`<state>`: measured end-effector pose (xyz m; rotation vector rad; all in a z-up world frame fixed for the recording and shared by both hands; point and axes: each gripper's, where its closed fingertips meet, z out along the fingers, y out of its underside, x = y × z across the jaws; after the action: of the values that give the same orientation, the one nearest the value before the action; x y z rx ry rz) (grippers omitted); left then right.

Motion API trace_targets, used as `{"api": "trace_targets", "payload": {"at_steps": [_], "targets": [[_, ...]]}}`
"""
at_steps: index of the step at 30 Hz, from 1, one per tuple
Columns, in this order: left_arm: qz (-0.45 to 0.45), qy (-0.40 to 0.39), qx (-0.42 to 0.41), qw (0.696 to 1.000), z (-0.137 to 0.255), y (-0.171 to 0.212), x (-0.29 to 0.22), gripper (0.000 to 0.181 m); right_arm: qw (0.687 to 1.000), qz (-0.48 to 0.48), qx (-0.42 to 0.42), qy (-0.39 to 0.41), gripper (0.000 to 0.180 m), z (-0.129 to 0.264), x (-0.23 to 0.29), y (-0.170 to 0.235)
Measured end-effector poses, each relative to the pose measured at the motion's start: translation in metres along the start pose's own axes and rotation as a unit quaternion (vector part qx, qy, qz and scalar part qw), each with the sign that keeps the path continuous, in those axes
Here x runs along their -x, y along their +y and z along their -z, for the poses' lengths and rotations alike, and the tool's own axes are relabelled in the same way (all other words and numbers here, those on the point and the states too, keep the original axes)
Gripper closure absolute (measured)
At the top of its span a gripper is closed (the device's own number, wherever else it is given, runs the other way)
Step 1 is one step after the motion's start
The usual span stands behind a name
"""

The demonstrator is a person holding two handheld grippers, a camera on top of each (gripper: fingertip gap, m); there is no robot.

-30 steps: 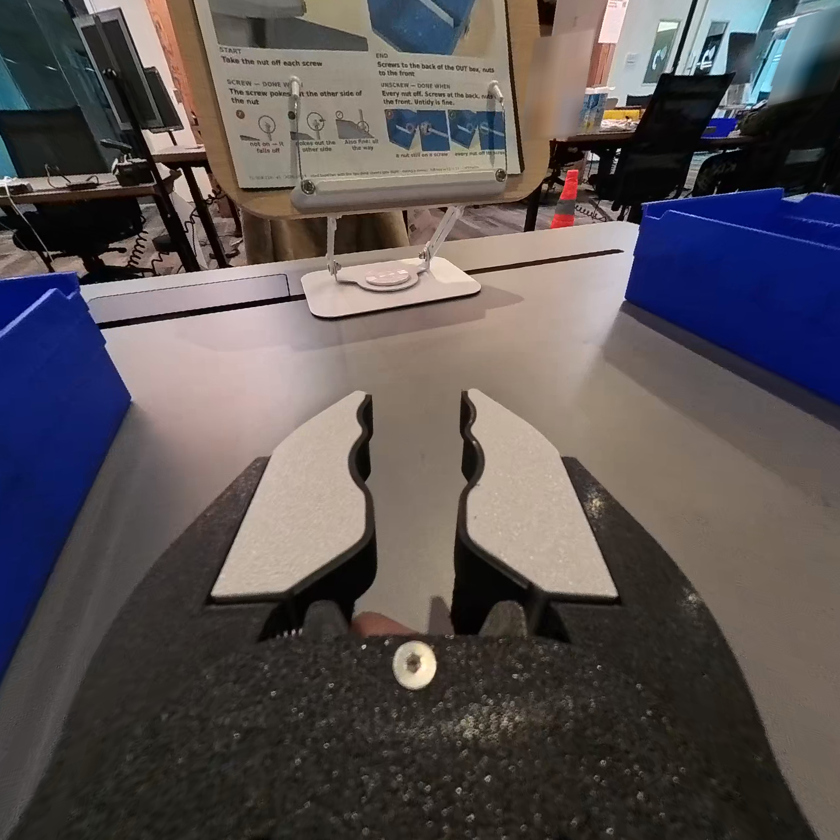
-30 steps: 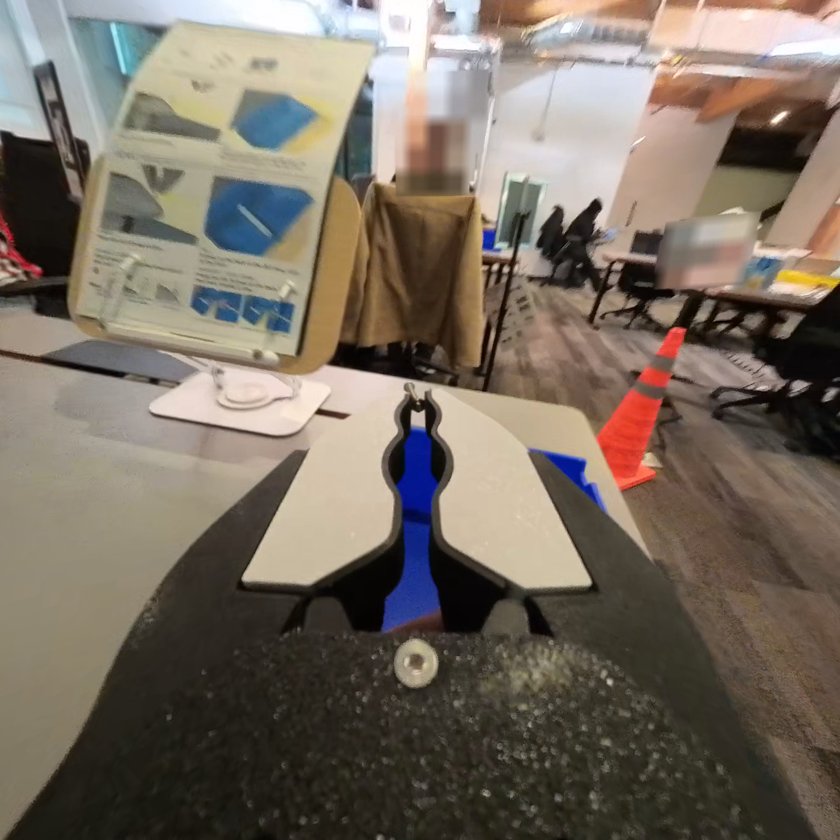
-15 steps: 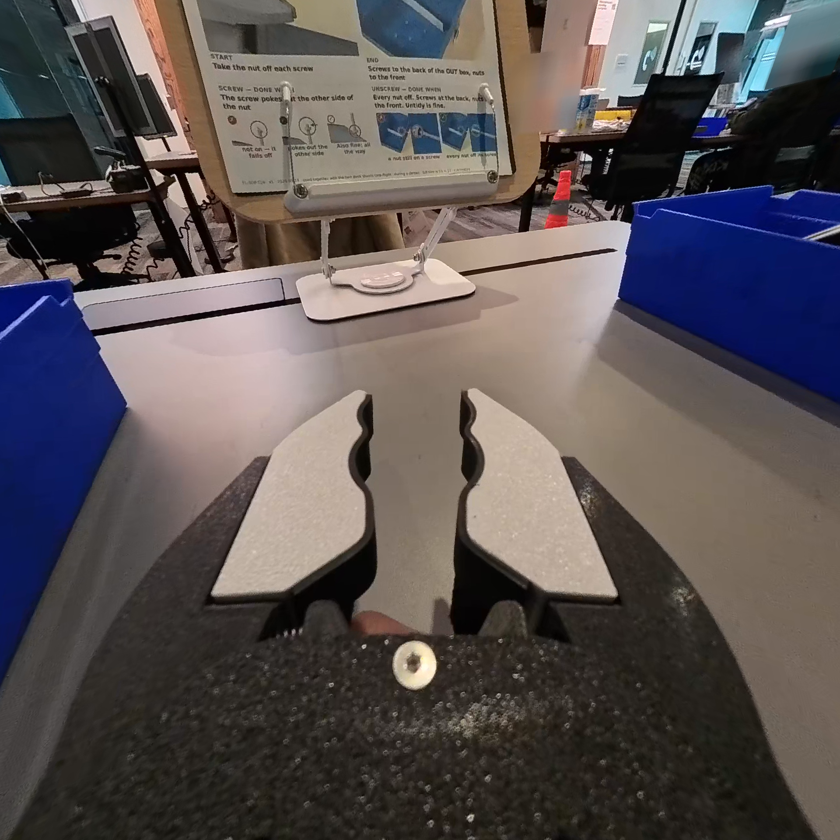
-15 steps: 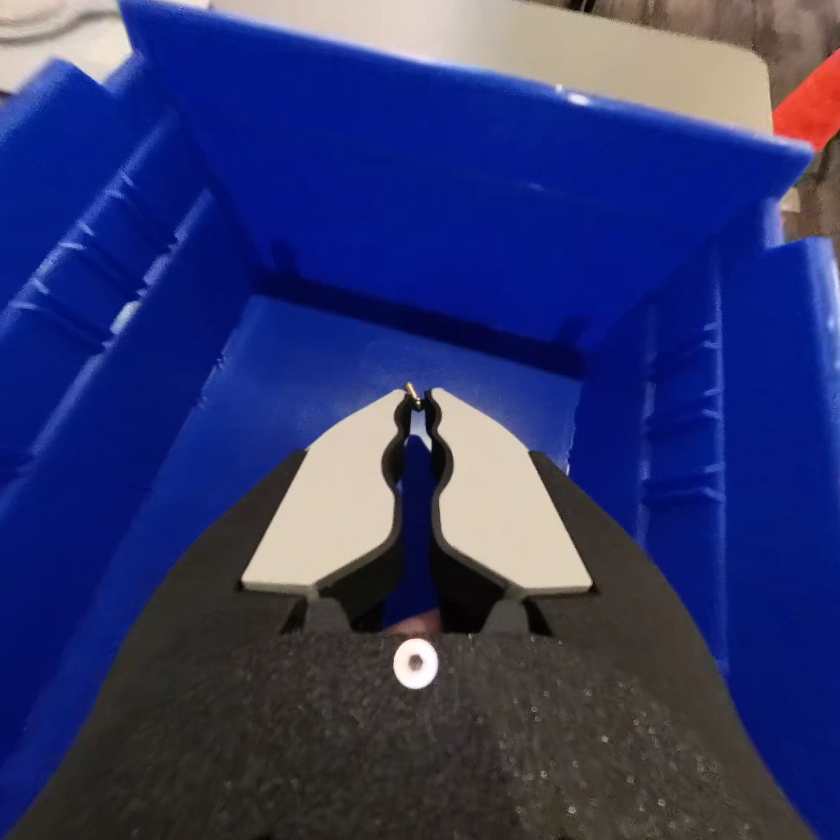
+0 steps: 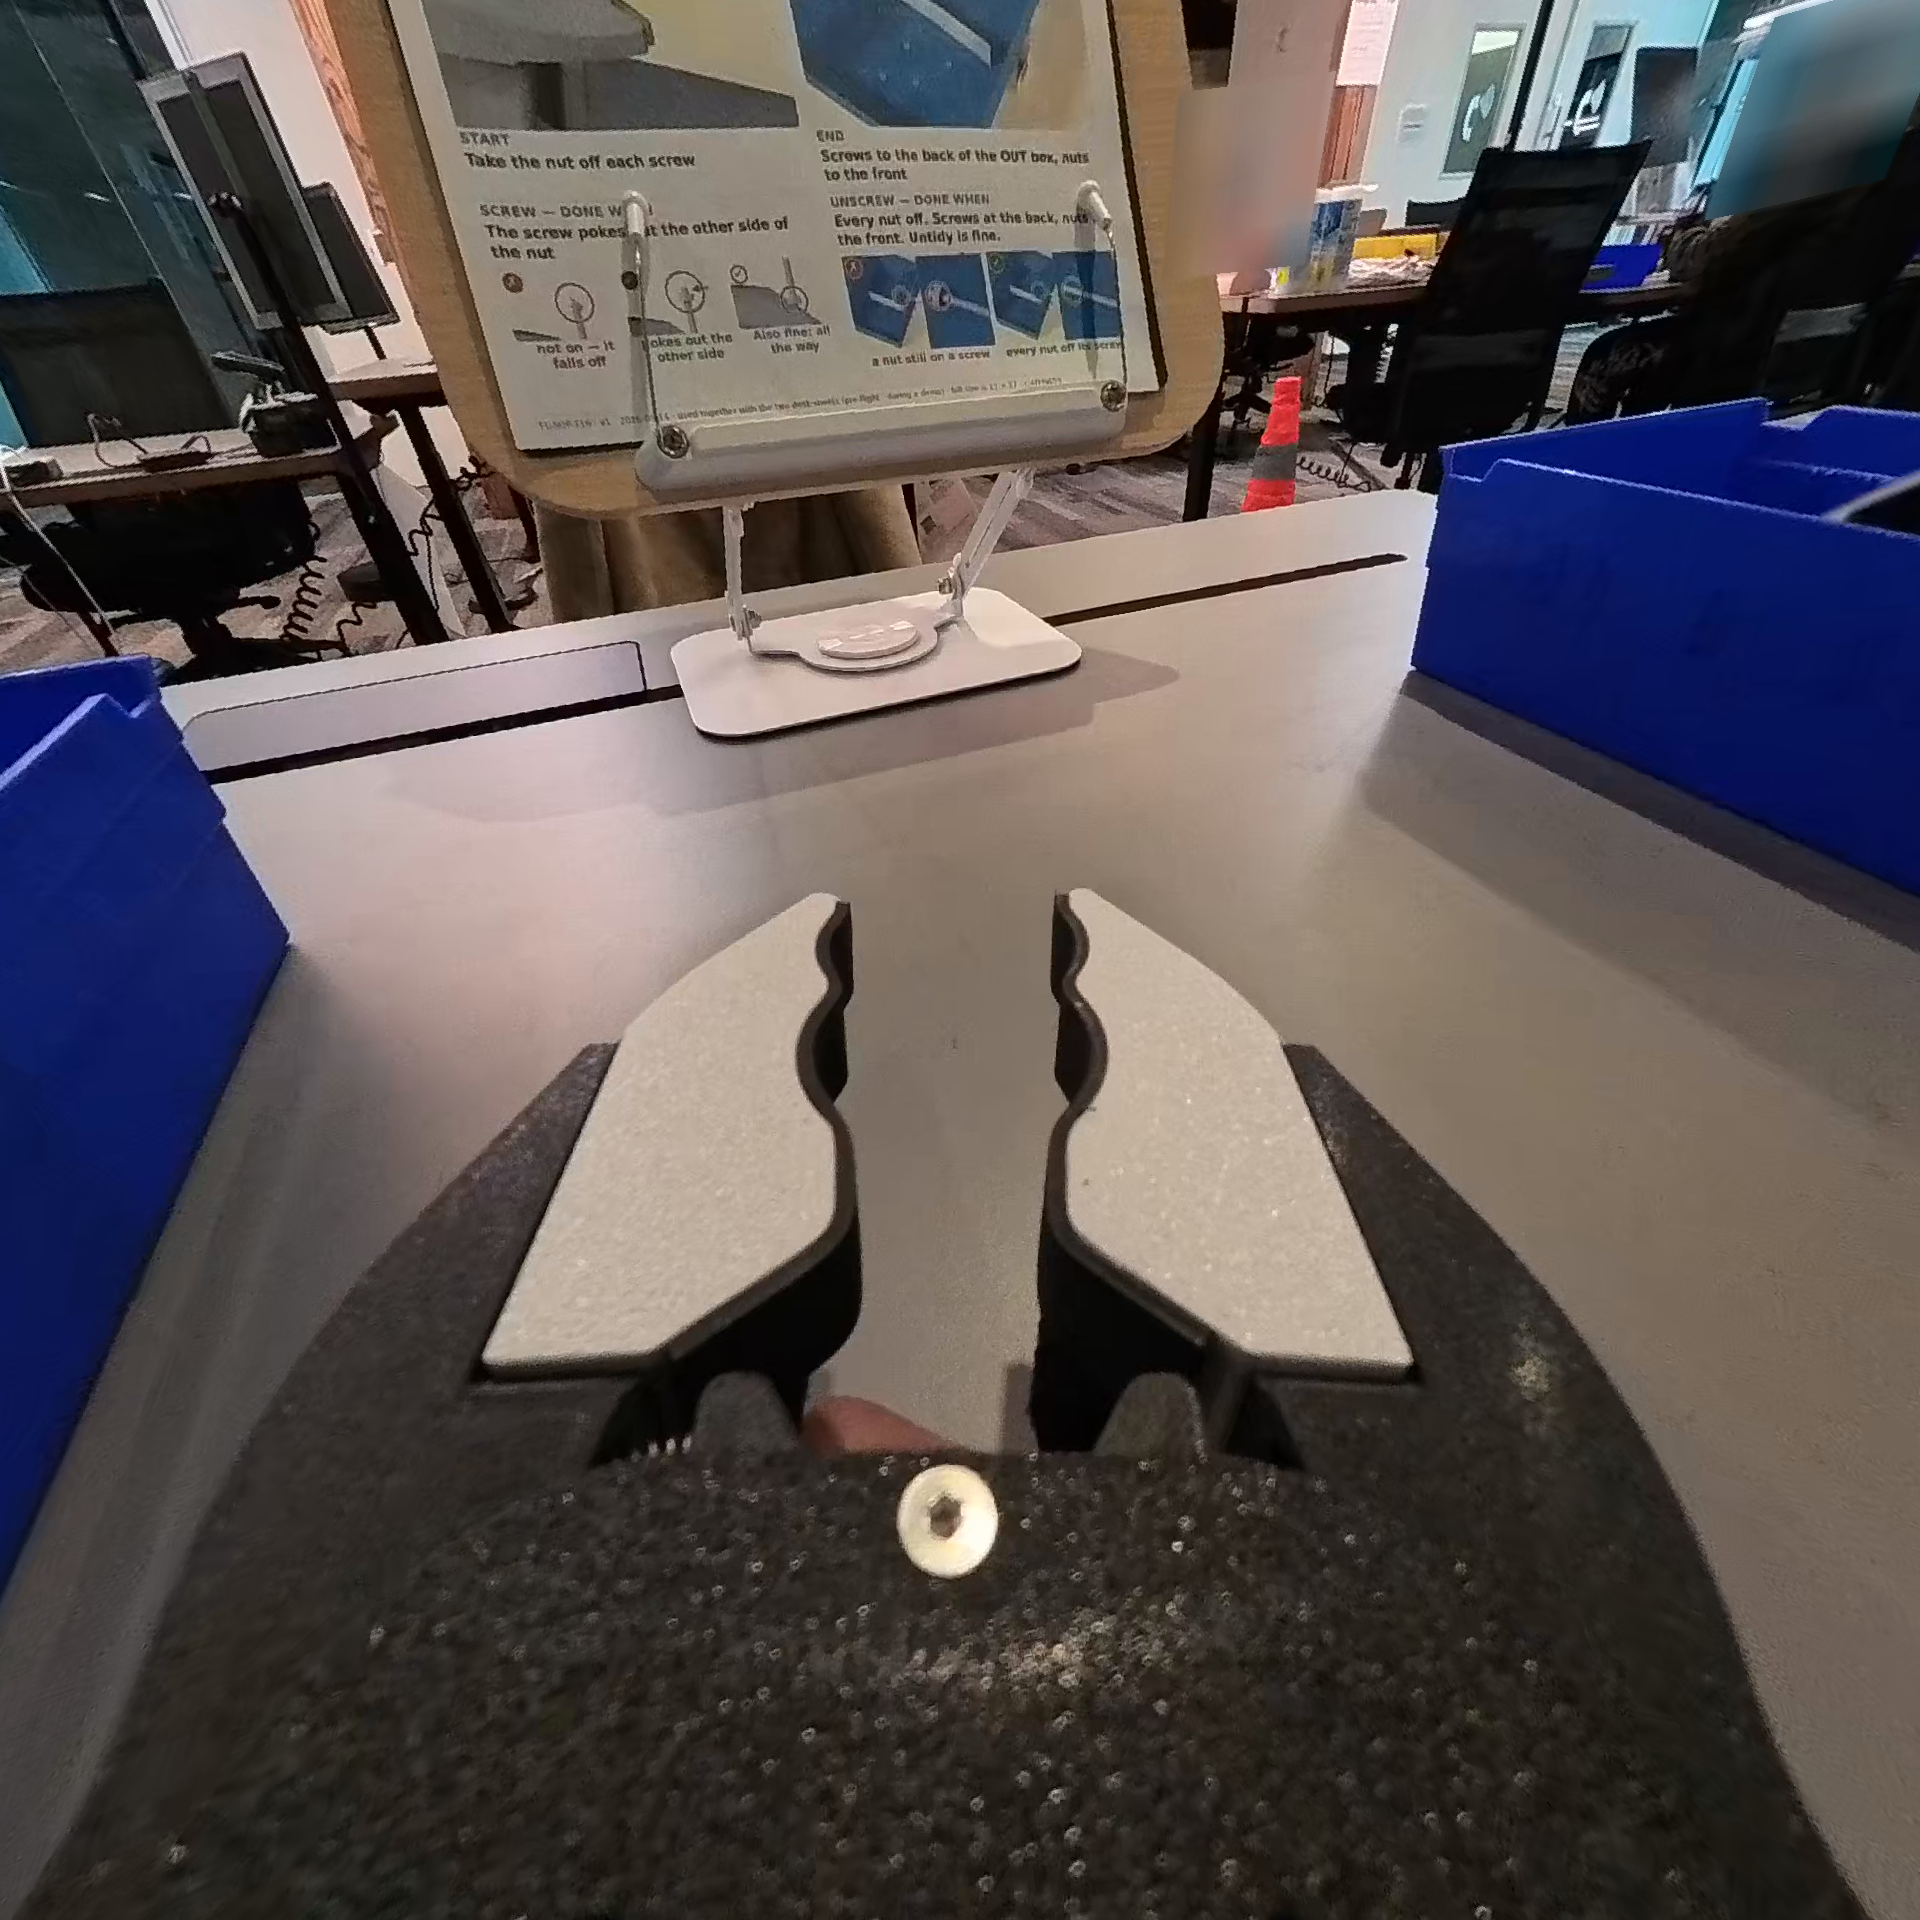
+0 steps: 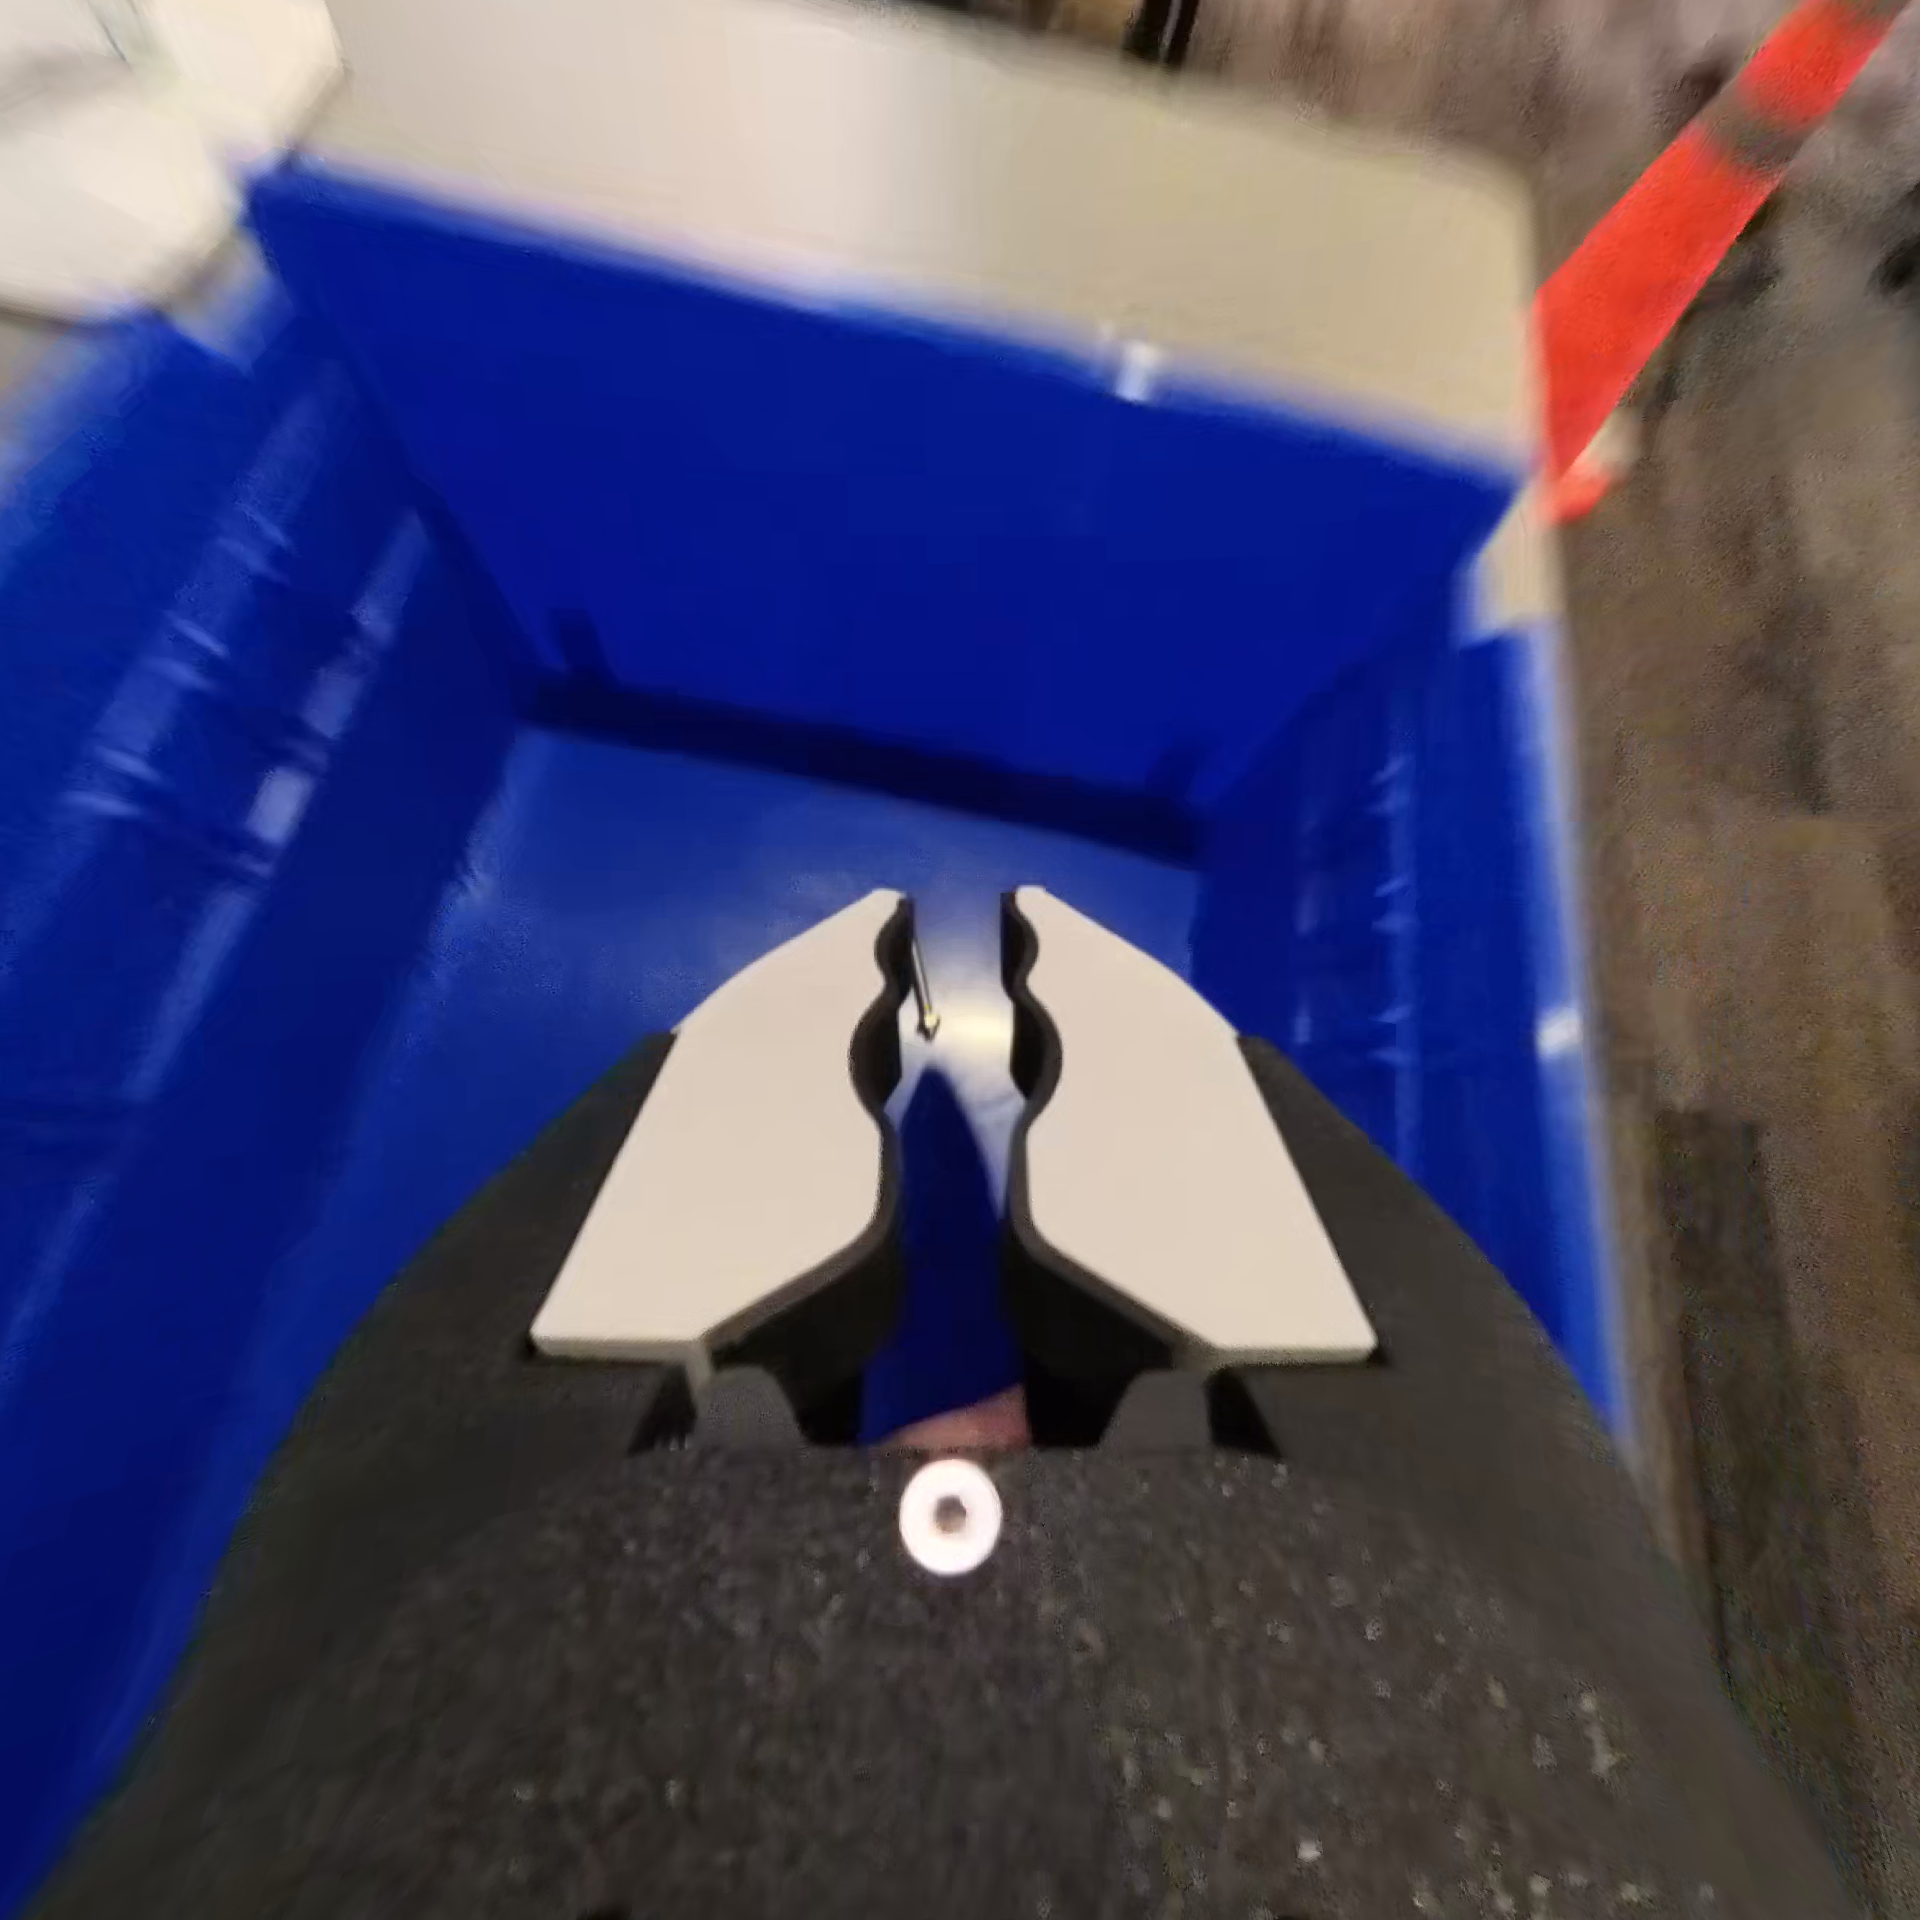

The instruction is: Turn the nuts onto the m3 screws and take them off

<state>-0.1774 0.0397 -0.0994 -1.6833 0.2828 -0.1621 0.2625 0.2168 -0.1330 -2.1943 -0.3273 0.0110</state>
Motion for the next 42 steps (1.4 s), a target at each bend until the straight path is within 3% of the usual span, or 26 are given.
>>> {"api": "trace_targets", "payload": {"at_steps": [3,5,7,9,12,17,22,42], "targets": [[0.002,0.0,0.002,1.0,0.0,0.0,0.0,0.144,0.989,0.0,-0.148,0.018,0.164,0.076,0.021,-0.068],[0.002,-0.002,0.004,1.0,-0.001,0.001,0.001,0.144,0.967,-0.01,-0.252,-0.014,0.164,0.135,0.065,-0.101],[0.004,-0.004,0.006,1.0,-0.001,0.001,0.002,0.144,0.952,0.005,-0.304,-0.046,0.162,0.175,0.12,-0.109],[0.006,-0.006,0.006,1.0,-0.001,0.001,0.002,0.144,0.944,0.007,-0.32,-0.08,0.16,0.191,0.174,-0.099],[0.006,-0.007,0.006,1.0,-0.001,0.001,0.003,0.143,0.949,-0.006,-0.29,-0.125,0.15,0.176,0.245,-0.061],[0.004,-0.011,0.006,1.0,-0.001,0.001,0.003,0.143,0.958,-0.044,-0.242,-0.148,0.142,0.134,0.306,-0.007],[0.004,-0.012,0.006,1.0,-0.001,0.001,0.004,0.143,0.964,-0.046,-0.224,-0.132,0.139,0.11,0.319,0.01],[-0.007,-0.009,0.01,1.0,-0.002,0.003,0.001,0.143,0.961,-0.059,-0.224,-0.15,0.144,0.108,0.318,0.008]]}}
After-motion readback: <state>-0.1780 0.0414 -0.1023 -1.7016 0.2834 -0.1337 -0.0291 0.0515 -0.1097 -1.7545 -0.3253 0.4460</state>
